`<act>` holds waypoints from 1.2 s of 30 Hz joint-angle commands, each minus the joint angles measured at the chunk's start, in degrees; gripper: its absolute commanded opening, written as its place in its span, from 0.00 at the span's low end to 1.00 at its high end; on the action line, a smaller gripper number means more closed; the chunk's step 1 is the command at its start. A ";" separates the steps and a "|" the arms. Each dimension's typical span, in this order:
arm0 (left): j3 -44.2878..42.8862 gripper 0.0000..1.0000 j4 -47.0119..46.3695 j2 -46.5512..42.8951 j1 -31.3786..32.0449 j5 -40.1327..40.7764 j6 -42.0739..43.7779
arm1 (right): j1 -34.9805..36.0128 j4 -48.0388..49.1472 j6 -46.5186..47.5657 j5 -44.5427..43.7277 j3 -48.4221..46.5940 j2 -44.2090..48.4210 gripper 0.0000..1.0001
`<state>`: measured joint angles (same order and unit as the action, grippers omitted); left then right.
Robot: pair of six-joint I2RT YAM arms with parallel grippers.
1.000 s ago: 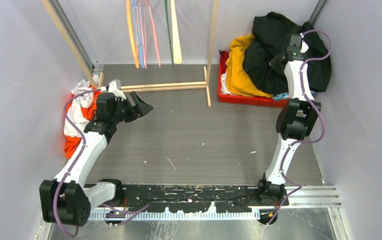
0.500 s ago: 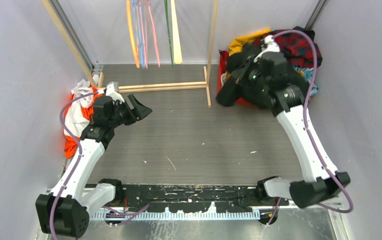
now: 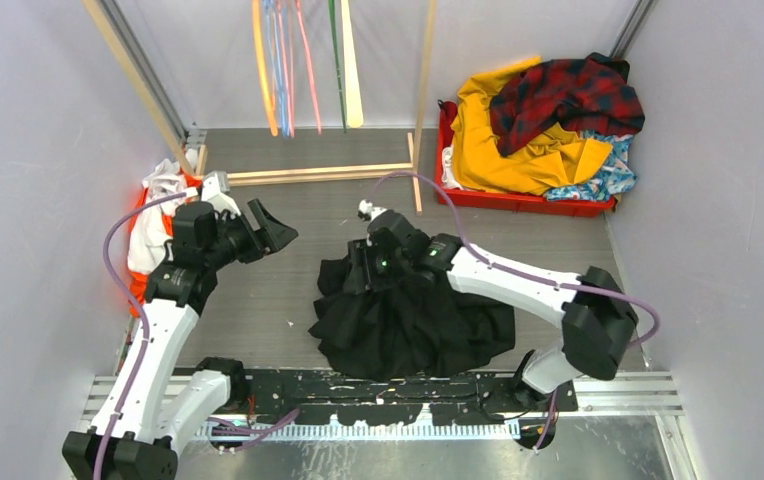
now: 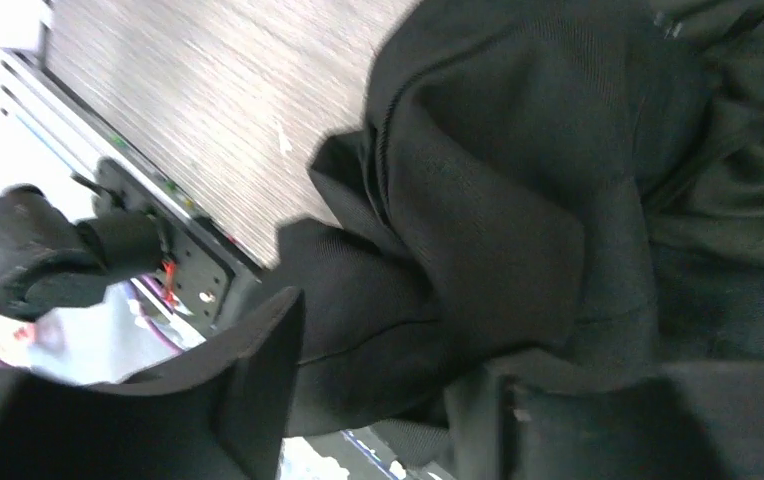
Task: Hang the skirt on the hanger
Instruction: Place the skirt at the center of the board.
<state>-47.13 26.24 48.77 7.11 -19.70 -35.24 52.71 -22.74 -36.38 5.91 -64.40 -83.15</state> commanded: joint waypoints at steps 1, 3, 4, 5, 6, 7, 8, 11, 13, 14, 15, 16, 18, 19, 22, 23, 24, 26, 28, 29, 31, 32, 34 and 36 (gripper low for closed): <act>-2.66 0.71 4.34 -1.34 0.18 -0.34 2.25 | 1.33 7.12 0.41 4.61 1.94 2.45 0.65; -2.17 0.71 3.55 -0.71 0.30 -3.41 1.68 | 1.08 2.79 1.93 -1.06 2.75 6.12 0.79; -2.00 0.70 2.93 0.20 0.72 -5.48 1.37 | 0.44 0.00 2.25 -4.59 2.94 7.75 0.83; -2.04 0.70 2.33 1.08 1.53 -6.52 1.31 | -0.67 -2.33 2.23 -7.46 3.31 9.09 0.84; -2.38 0.70 2.11 2.26 2.92 -6.75 1.50 | -2.35 -3.81 2.09 -9.20 3.88 10.12 0.84; -2.90 0.70 2.17 3.43 4.82 -6.18 1.96 | -4.61 -4.87 1.66 -10.15 4.77 10.91 0.84; -3.67 0.70 2.45 4.58 7.07 -5.21 2.46 | -6.94 -5.44 1.21 -10.51 5.75 11.69 0.83; -5.96 0.71 2.81 8.54 13.93 -2.69 2.96 | -13.74 -5.32 0.52 -11.79 9.51 14.37 0.83; -6.79 0.72 1.71 11.33 18.14 -0.15 2.55 | -16.57 -6.31 0.58 -13.88 10.56 13.98 0.83; -7.17 0.72 0.83 12.75 19.48 0.55 2.38 | -17.59 -6.64 0.79 -14.72 10.98 13.28 0.83; -7.61 0.73 0.04 14.07 20.27 0.83 2.26 | -18.41 -6.58 1.12 -14.97 11.69 12.47 0.82; -8.03 0.73 -0.71 15.67 20.86 0.89 2.16 | -19.23 -6.41 1.38 -14.58 12.24 11.50 0.80; -9.49 0.74 -2.17 19.09 21.67 1.09 2.46 | -20.11 -5.95 1.67 -14.12 13.53 9.69 0.79; -10.46 0.74 -2.50 21.34 22.13 1.28 3.03 | -20.29 -5.66 1.75 -13.57 14.11 8.78 0.78; -14.10 0.75 -1.76 29.69 23.44 2.06 5.64 | -20.30 -4.30 1.55 -11.60 16.21 6.82 0.76; -14.91 0.75 -1.86 32.05 23.93 2.15 6.41 | -20.31 -3.99 1.42 -11.13 16.94 6.35 0.74; -15.65 0.75 -1.82 34.42 24.53 2.16 6.99 | -20.30 -3.73 1.29 -11.00 17.65 6.08 0.73; -16.65 0.75 -2.08 38.38 26.02 2.05 7.99 | -20.31 -2.69 0.97 -10.52 19.39 5.73 0.71; -16.56 0.74 -2.99 41.21 27.65 1.80 8.40 | -20.32 -1.20 1.23 -10.15 20.90 5.59 0.67; -15.97 0.71 -3.91 42.22 28.43 1.88 8.43 | -20.35 -0.75 1.42 -9.84 21.20 5.58 0.64; -14.42 0.55 -5.08 43.81 29.43 2.38 8.43 | -20.32 -0.83 2.01 -9.99 20.86 5.21 0.51; -13.60 0.38 -5.40 44.15 29.52 2.50 8.33 | -20.30 -1.08 2.21 -10.35 20.62 5.31 0.40; -12.01 0.03 -5.69 43.78 29.51 2.94 8.05 | -20.28 -1.31 2.56 -10.94 20.23 6.67 0.29; -10.23 0.00 -6.03 41.63 29.47 3.88 7.71 | -20.34 -2.23 3.13 -11.97 19.38 8.11 0.25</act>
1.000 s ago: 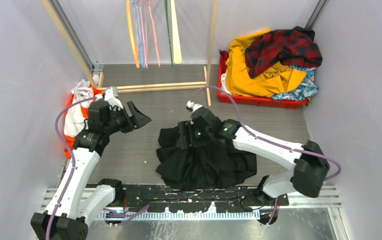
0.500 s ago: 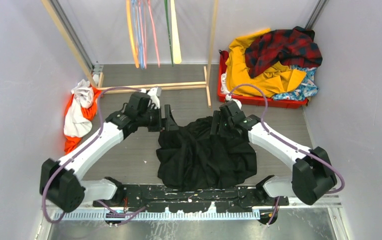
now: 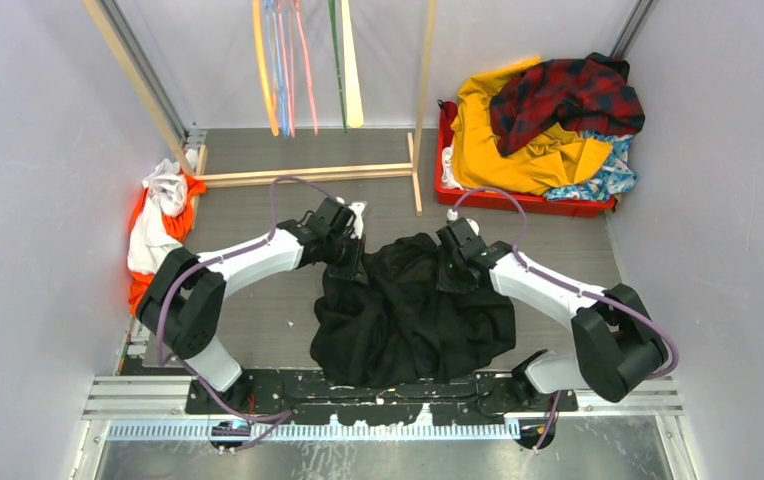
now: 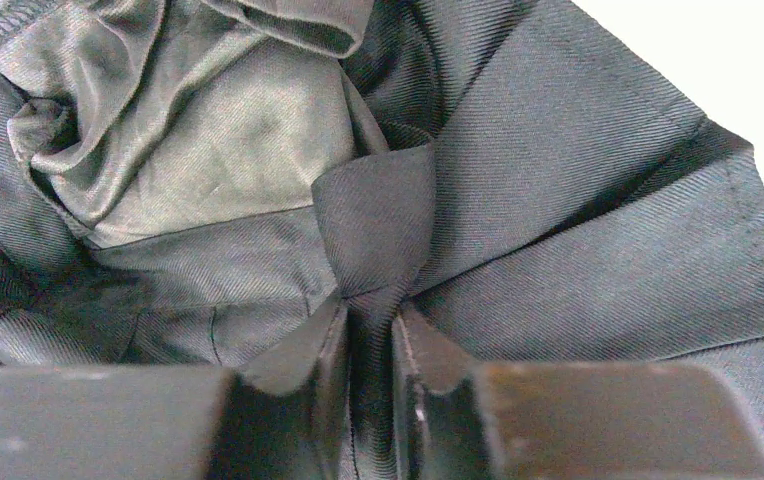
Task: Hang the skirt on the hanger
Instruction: Place the skirt at the center of the board.
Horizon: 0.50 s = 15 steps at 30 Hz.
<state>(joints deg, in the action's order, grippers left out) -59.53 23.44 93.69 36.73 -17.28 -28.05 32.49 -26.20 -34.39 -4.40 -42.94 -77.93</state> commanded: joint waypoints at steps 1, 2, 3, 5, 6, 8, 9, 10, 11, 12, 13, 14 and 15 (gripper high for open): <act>2.90 0.00 -3.30 -4.96 -0.11 2.12 0.46 | -0.14 0.62 1.72 -2.00 -2.80 3.80 0.22; 3.41 0.00 -3.16 -6.89 -0.08 3.08 0.41 | -0.15 0.22 2.04 -2.49 -3.32 4.86 0.20; 3.71 0.00 -3.00 -9.03 -0.11 4.30 0.49 | -0.15 -0.24 2.29 -3.53 -3.93 6.16 0.20; 3.37 0.00 -2.43 -13.27 -0.18 6.58 1.09 | -0.15 -0.05 3.19 -5.03 -5.18 8.84 0.20; 2.91 0.00 -2.36 -15.42 -0.37 8.05 1.52 | -0.15 0.49 3.59 -6.05 -5.67 10.18 0.19; 1.44 0.00 -2.47 -18.92 -1.03 11.35 2.90 | -0.15 2.04 4.95 -7.71 -7.03 12.33 0.19; 0.38 0.00 -2.52 -20.11 -1.79 12.50 3.51 | -0.15 2.89 5.59 -8.86 -7.90 13.05 0.18; -1.24 0.00 -2.64 -20.43 -2.69 12.77 4.20 | -0.15 3.91 6.16 -9.77 -8.75 13.68 0.17; -2.30 0.00 -2.92 -22.93 -3.77 12.79 4.64 | -0.15 4.83 6.89 -10.13 -9.52 14.19 0.17; -3.18 0.00 -3.33 -23.91 -4.52 12.82 5.12 | -0.16 5.89 7.45 -10.37 -10.52 14.93 0.15; -3.68 0.00 -3.81 -25.15 -4.86 12.97 5.48 | -0.16 6.41 7.57 -10.47 -10.83 15.67 0.15; -3.74 0.00 -4.12 -26.80 -4.99 13.03 5.96 | -0.17 6.73 7.96 -10.06 -10.98 16.76 0.14; -3.20 0.00 -4.59 -28.52 -5.00 13.06 6.11 | -0.12 7.40 8.17 -9.05 -10.31 18.01 0.14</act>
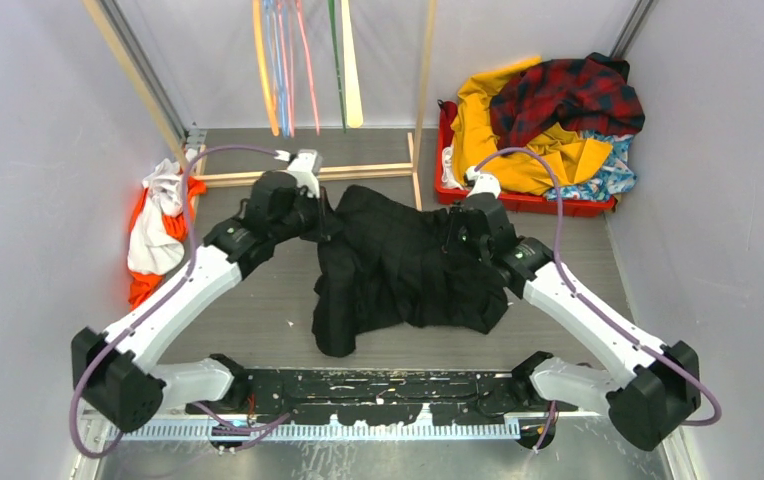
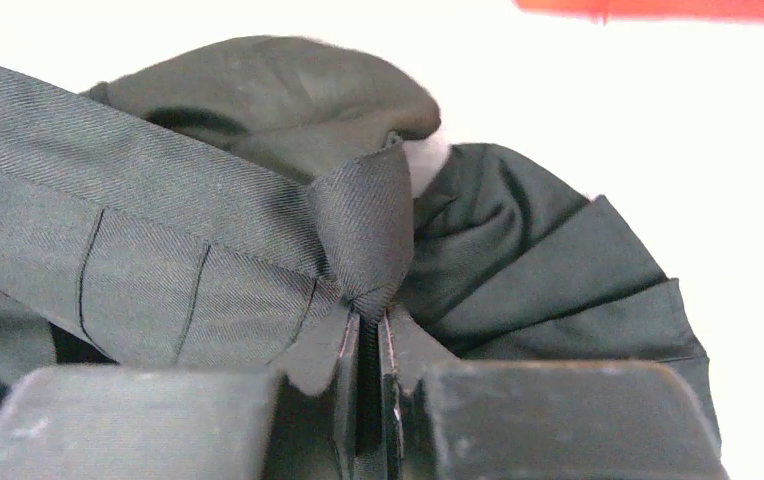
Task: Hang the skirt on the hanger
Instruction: Flatten out the skirt at the center of the board.
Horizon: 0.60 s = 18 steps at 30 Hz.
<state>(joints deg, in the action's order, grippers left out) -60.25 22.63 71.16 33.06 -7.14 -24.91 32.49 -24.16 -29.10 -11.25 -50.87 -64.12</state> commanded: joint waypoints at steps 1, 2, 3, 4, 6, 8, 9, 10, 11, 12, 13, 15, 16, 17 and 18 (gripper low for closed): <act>-1.30 0.00 -4.34 -8.30 -1.33 3.11 3.16 | -0.07 5.91 2.84 -0.81 -1.19 5.88 0.14; 0.80 0.00 -4.95 -11.00 -1.29 3.37 3.13 | -0.10 6.72 2.77 0.85 0.64 7.52 0.14; 3.39 0.00 -5.72 -13.47 -1.31 3.84 2.99 | -0.06 7.24 2.40 2.52 2.80 8.96 0.15; 6.19 0.00 -6.25 -16.08 -1.30 4.45 2.67 | -0.06 6.99 1.45 3.65 4.83 9.78 0.16; 12.20 0.01 -6.00 -19.94 -1.23 5.09 0.86 | 0.10 5.83 0.16 7.11 9.10 9.94 0.20; 18.88 0.01 -6.73 -22.62 -1.20 3.44 -2.40 | 0.64 5.26 -3.50 8.16 13.88 9.78 0.21; 22.61 0.02 -7.44 -24.24 -1.12 2.62 -4.40 | 0.80 5.75 -5.16 10.14 16.26 9.90 0.28; 26.28 0.02 -8.17 -25.26 -0.91 2.25 -6.72 | 1.15 6.50 -6.93 11.72 18.56 9.90 0.41; 30.48 0.03 -9.10 -26.17 -0.63 2.00 -8.85 | 1.73 6.91 -8.71 12.96 20.29 9.56 0.47; 32.97 0.03 -9.59 -26.96 -0.22 1.81 -10.81 | 2.64 7.11 -10.18 13.86 21.84 9.35 0.51; 35.22 0.03 -9.93 -27.54 0.26 1.77 -12.57 | 3.77 7.16 -11.34 14.41 22.87 9.33 0.57; 38.31 0.05 -10.24 -28.26 2.23 2.26 -15.79 | 6.41 5.26 -13.19 14.73 23.50 10.50 0.65; 39.14 0.05 -10.01 -28.28 2.96 2.56 -17.06 | 7.72 3.32 -13.56 14.30 22.96 11.33 0.69; 39.53 0.06 -9.45 -28.08 3.70 2.91 -18.12 | 8.63 1.11 -13.68 13.36 21.93 12.27 0.71; 39.46 0.06 -8.30 -27.74 4.26 3.49 -18.90 | 9.13 -1.66 -13.57 12.24 20.39 13.00 0.73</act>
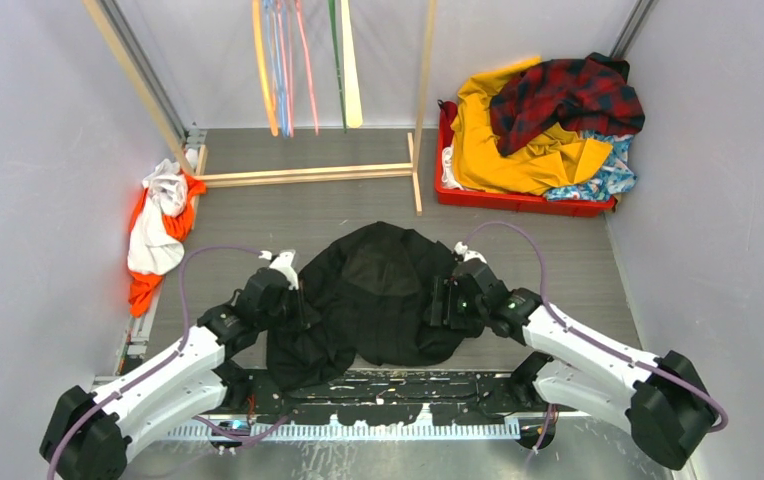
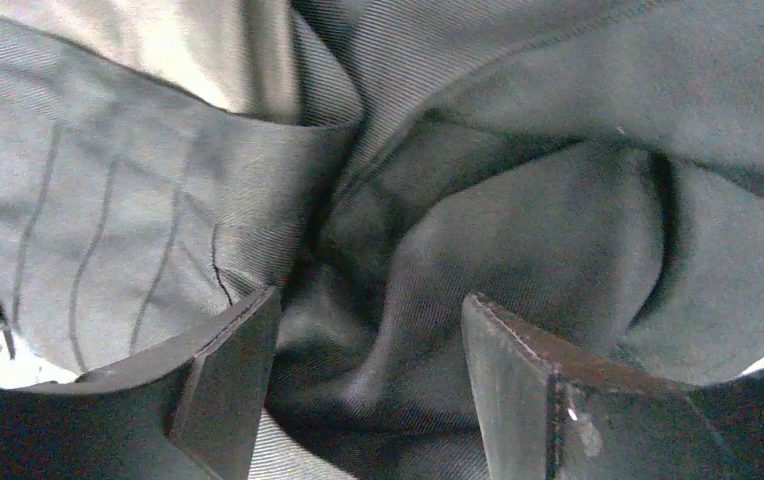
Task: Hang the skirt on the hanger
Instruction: Flatten out the skirt at the center of the board.
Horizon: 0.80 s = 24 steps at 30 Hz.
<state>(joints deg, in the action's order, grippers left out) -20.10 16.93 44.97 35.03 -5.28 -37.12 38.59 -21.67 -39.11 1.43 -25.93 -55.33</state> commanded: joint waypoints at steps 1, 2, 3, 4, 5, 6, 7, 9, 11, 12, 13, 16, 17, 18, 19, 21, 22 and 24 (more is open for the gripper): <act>-0.80 0.07 -1.32 -1.15 2.81 2.14 -7.19 | 3.08 -6.23 -3.15 -1.51 -6.88 4.96 0.73; -0.99 0.07 -0.21 -0.62 3.18 2.49 -7.59 | 3.12 -7.94 -2.46 -2.88 -8.96 5.35 0.73; -1.26 0.08 0.96 0.01 3.35 2.62 -7.76 | 3.14 -9.03 -1.80 -3.96 -11.15 5.19 0.74; -1.35 0.08 2.28 0.74 3.55 2.62 -7.90 | 3.05 -9.81 -0.70 -5.56 -13.21 4.43 0.73; -1.36 0.08 3.04 1.34 3.66 2.78 -8.14 | 3.00 -10.22 0.52 -6.85 -15.35 3.15 0.71; -1.20 0.08 3.49 1.70 3.75 2.98 -8.38 | 2.80 -10.54 1.54 -7.98 -17.40 1.19 0.68; -0.92 0.09 3.71 1.68 3.87 3.11 -8.60 | 2.46 -10.68 2.73 -8.58 -19.53 -0.84 0.64; -0.58 0.15 3.38 0.30 3.99 2.62 -8.79 | 1.61 -8.98 4.07 -7.98 -22.35 -6.11 0.58; -1.76 0.29 3.83 -1.81 3.98 2.61 -8.46 | 0.60 -6.85 4.84 -6.08 -23.72 -9.95 0.56; -2.92 0.41 4.41 -2.84 4.00 2.75 -8.03 | 0.16 -5.27 5.03 -4.92 -24.33 -11.83 0.55; -4.58 0.51 5.55 -3.61 3.99 3.06 -7.48 | -0.06 -4.53 5.14 -4.04 -24.81 -13.37 0.54; -10.84 0.70 9.56 -4.04 3.99 3.57 -5.55 | -0.12 -3.09 5.36 -2.37 -25.49 -16.37 0.53; -12.84 0.80 10.32 -3.46 4.00 3.57 -5.37 | -0.12 -2.81 5.36 -2.24 -25.29 -16.87 0.53; -14.72 0.92 10.55 -2.46 3.96 3.24 -5.41 | -0.17 -2.65 5.32 -2.22 -25.04 -17.15 0.53; -16.50 0.99 10.85 -0.79 3.93 2.88 -5.52 | -0.16 -2.57 5.39 -2.23 -24.78 -17.25 0.53; -19.85 1.00 10.58 3.86 4.00 1.80 -6.48 | -0.17 -2.46 5.37 -2.11 -24.31 -17.14 0.52; -21.28 0.99 10.55 7.95 4.00 1.69 -7.15 | -0.18 -2.60 5.41 -2.19 -24.07 -17.00 0.52; -24.48 0.99 12.09 14.74 3.80 2.02 -8.81 | -0.18 -2.99 5.43 -2.51 -23.62 -16.43 0.52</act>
<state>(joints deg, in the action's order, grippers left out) -39.33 26.85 49.15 38.79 -2.83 -44.01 38.46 -26.87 -34.54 -1.34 -49.34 -73.76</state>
